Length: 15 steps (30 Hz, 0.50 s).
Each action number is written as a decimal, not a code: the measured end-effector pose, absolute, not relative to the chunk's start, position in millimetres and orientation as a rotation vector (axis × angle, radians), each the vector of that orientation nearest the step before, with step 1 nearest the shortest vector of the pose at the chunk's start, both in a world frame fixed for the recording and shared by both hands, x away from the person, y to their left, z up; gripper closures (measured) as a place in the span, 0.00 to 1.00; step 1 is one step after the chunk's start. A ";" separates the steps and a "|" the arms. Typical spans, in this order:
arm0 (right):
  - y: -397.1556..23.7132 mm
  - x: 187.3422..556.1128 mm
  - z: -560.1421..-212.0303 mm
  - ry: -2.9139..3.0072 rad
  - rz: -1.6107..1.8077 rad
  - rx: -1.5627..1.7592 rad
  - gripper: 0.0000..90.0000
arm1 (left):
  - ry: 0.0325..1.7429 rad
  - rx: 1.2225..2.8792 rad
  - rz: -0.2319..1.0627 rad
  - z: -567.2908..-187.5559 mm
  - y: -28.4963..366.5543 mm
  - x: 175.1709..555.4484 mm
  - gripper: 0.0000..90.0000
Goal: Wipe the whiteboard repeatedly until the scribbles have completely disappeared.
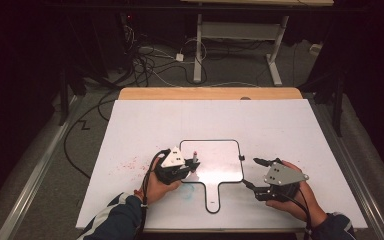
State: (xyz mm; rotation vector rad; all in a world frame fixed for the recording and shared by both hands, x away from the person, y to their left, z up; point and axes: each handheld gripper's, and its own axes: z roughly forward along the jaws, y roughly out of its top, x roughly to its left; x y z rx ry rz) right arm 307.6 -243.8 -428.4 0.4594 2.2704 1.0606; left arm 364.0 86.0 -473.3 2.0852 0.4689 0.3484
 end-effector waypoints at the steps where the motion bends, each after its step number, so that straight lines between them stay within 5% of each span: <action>1: -243.5 307.6 -428.3 2.270 1.060 0.458 0.31 | 0.472 2.079 0.339 -473.7 85.8 366.4 0.88; 11: -242.4 307.3 -428.8 2.274 1.058 0.456 0.32 | 0.624 2.029 0.375 -476.2 109.4 388.9 0.88; 15: -243.4 307.2 -428.4 2.270 1.058 0.460 0.32 | 0.561 2.041 0.333 -476.4 98.4 375.0 0.88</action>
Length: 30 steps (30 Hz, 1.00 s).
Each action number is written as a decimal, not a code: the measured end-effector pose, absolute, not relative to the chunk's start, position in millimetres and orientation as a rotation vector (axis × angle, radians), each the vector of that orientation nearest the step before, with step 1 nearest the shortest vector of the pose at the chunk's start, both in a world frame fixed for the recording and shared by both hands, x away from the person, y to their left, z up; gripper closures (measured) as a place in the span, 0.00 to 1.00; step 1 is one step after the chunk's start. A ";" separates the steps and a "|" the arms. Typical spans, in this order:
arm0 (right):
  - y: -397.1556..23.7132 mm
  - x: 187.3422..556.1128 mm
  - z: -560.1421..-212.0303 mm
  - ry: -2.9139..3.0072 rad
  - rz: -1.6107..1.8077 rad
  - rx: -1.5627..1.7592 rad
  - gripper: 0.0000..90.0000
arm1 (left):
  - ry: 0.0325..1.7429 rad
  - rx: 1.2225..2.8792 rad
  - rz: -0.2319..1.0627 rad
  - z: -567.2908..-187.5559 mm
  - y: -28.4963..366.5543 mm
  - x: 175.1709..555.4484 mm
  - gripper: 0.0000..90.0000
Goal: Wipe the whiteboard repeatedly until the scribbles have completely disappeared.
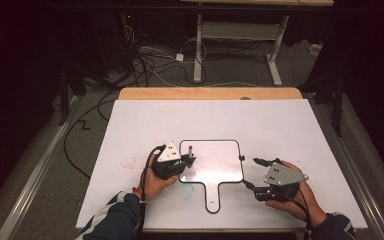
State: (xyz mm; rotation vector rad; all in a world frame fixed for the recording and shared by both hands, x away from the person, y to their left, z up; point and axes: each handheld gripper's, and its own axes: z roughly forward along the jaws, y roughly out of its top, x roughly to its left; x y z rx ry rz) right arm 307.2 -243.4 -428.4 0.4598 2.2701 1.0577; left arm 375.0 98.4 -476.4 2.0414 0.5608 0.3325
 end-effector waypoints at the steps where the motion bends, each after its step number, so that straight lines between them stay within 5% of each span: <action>1: -243.4 307.2 -428.4 2.270 1.058 0.460 0.32 | 0.532 2.052 0.318 -476.0 94.0 369.9 0.88; 7: -243.0 307.3 -428.8 2.274 1.059 0.458 0.32 | 0.425 2.093 0.321 -474.9 76.8 347.8 0.88; 16: -244.3 307.5 -427.8 2.268 1.060 0.463 0.32 | 0.598 2.053 0.375 -476.9 115.0 373.5 0.88; 30: -242.8 307.1 -428.5 2.272 1.055 0.456 0.32 | 0.512 2.109 0.404 -475.7 110.5 358.9 0.88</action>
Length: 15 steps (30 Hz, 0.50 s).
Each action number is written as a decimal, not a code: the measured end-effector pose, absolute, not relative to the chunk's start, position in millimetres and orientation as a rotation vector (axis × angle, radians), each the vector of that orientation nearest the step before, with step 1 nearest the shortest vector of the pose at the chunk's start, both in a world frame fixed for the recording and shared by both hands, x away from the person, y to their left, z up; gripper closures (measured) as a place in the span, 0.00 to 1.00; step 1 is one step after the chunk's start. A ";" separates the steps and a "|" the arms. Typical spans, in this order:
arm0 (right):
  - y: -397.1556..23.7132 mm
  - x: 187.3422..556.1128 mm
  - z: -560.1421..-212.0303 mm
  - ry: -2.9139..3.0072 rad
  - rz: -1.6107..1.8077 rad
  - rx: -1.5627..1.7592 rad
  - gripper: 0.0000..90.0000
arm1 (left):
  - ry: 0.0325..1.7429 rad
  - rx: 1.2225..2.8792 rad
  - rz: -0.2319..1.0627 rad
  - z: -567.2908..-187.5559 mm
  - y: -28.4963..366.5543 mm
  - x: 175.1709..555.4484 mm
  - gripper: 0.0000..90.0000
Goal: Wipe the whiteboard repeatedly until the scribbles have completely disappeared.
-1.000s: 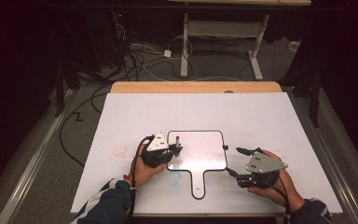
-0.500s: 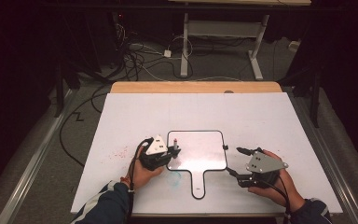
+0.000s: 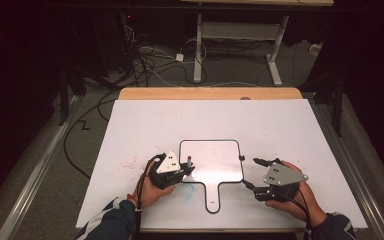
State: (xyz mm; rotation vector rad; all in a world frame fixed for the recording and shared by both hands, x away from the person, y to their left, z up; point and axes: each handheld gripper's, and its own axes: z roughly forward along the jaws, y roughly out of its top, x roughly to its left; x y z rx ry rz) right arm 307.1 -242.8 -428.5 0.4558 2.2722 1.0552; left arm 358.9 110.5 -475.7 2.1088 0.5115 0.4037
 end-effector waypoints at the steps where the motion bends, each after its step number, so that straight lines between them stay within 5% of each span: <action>1: -242.6 306.8 -428.5 2.272 1.056 0.456 0.32 | 0.535 2.099 0.406 -476.2 114.4 362.5 0.88; 15: -244.0 306.2 -427.8 2.270 1.056 0.455 0.32 | 0.494 2.122 0.355 -477.6 111.6 345.9 0.87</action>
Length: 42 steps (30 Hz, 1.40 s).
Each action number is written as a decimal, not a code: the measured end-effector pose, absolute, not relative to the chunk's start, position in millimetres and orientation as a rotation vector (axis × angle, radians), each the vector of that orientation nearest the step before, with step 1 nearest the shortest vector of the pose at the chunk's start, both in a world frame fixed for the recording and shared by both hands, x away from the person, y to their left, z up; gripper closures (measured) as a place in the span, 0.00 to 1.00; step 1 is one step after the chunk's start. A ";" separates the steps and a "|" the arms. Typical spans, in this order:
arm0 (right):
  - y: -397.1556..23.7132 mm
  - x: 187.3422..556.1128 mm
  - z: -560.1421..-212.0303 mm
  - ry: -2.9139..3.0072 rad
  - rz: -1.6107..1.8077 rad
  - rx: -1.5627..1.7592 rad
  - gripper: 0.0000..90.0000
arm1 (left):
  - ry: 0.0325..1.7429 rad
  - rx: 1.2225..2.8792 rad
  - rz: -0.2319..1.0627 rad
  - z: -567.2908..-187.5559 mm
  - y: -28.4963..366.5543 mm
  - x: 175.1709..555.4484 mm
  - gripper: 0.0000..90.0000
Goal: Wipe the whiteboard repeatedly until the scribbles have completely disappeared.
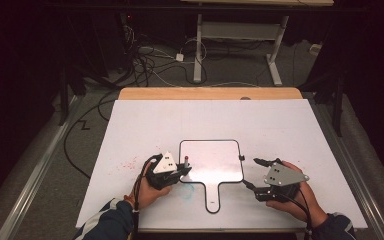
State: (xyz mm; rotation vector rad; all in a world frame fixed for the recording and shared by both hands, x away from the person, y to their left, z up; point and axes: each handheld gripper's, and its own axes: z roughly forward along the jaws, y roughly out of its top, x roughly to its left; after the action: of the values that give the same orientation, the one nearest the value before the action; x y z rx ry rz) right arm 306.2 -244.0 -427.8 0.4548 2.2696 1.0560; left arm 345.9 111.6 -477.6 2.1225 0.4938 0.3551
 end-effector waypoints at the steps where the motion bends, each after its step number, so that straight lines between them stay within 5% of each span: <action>1: -244.1 306.4 -428.0 2.270 1.055 0.458 0.32 | 0.493 2.121 0.347 -477.7 112.5 343.2 0.87; 12: -240.7 306.2 -428.3 2.273 1.050 0.445 0.32 | 0.533 2.120 0.362 -478.8 123.8 345.9 0.87; 42: -237.8 317.3 -434.0 2.299 1.148 0.529 0.33 | 0.382 2.114 0.264 -469.5 69.0 346.7 0.87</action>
State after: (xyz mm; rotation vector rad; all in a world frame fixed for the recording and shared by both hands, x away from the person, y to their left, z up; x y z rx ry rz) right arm 317.3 -237.8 -434.0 0.5288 2.2993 1.1483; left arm 346.7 69.0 -469.5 2.1140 0.3822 0.2645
